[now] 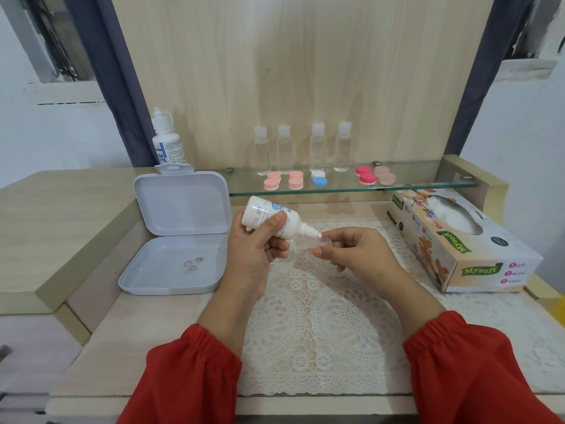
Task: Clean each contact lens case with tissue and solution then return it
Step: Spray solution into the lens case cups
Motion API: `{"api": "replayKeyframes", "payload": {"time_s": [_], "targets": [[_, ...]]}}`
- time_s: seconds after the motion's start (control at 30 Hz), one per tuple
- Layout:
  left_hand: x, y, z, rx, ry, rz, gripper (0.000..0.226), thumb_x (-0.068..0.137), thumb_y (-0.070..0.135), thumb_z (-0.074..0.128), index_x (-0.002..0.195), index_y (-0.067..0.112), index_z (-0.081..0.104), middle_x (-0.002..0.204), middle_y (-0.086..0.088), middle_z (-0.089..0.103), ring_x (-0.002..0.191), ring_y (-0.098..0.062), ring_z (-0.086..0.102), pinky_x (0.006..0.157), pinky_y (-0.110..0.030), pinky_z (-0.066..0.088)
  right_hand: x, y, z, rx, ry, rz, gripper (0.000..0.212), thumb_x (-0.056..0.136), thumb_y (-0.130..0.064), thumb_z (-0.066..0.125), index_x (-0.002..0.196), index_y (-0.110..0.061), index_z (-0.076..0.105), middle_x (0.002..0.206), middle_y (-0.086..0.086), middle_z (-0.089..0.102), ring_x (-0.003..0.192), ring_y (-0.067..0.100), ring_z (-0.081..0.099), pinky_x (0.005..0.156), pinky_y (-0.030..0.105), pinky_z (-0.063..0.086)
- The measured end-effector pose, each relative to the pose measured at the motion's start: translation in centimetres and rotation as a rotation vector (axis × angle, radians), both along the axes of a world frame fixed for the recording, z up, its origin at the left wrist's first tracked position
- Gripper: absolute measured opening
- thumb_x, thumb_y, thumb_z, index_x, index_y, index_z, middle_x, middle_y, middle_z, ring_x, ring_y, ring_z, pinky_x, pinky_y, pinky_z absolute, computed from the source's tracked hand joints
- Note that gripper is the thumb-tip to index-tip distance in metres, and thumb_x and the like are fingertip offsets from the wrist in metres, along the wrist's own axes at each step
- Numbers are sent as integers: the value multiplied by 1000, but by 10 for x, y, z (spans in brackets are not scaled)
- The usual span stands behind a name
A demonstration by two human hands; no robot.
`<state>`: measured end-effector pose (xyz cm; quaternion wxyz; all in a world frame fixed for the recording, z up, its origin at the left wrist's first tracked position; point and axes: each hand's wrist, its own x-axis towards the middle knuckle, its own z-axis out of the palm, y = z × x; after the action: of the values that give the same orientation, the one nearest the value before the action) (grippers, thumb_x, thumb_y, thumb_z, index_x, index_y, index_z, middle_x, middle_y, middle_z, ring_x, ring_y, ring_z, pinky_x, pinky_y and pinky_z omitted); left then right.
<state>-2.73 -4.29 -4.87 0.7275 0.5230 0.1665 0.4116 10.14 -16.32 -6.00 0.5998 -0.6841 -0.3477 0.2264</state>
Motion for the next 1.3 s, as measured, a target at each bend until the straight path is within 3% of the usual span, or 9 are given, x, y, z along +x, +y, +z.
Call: {"api": "replayKeyframes", "payload": {"time_s": [0.4, 0.6, 0.7, 0.83, 0.97, 1.13, 1.3], "targets": [[0, -1, 0, 5, 33, -13, 46, 68, 27, 73, 104, 10, 52, 76, -9, 66, 50, -15, 56, 45, -25, 48, 0, -1, 1, -24, -13, -9, 32, 69, -14, 85, 98, -11, 72, 68, 3, 59, 53, 6, 54, 52, 20, 47], [0, -1, 1, -17, 37, -6, 53, 73, 25, 72, 115, 2, 50, 79, -12, 65, 50, -15, 57, 45, -25, 48, -1, -1, 2, -28, -10, -9, 29, 69, -14, 85, 95, -13, 72, 66, 3, 57, 52, 6, 53, 52, 20, 48], [2, 1, 0, -77, 14, 8, 48, 81, 23, 69, 120, 3, 49, 77, -10, 65, 50, -15, 57, 45, -24, 48, -1, -2, 2, -33, -12, -13, 26, 70, -15, 85, 93, -16, 72, 67, 2, 57, 54, 7, 53, 51, 19, 47], [2, 4, 0, -191, -34, 40, 29, 88, 21, 65, 110, 18, 46, 76, -5, 64, 52, -14, 58, 47, -24, 50, 3, -6, 0, -93, -46, -13, 24, 68, -23, 86, 90, -22, 74, 72, 3, 59, 57, 8, 51, 57, 20, 44], [1, 7, 1, -320, -59, 31, 38, 87, 24, 66, 118, 16, 47, 81, -8, 62, 52, -12, 58, 47, -22, 50, 6, -11, 1, -214, -154, -4, 23, 70, -26, 85, 91, -24, 74, 75, -3, 54, 56, 2, 46, 60, 16, 41], [1, 12, -3, -438, -71, 21, 62, 85, 27, 69, 136, 4, 44, 95, -16, 62, 50, -10, 57, 45, -20, 50, 12, -14, -2, -359, -235, 3, 24, 70, -26, 85, 90, -24, 72, 76, -6, 56, 65, 6, 52, 64, 20, 41], [1, 13, -2, -493, -86, -13, 49, 84, 28, 69, 125, 5, 54, 107, -22, 59, 50, -9, 56, 45, -18, 50, 17, -13, -4, -445, -325, 13, 32, 68, -30, 86, 96, -24, 72, 80, -8, 58, 72, 7, 54, 69, 24, 42]]}}
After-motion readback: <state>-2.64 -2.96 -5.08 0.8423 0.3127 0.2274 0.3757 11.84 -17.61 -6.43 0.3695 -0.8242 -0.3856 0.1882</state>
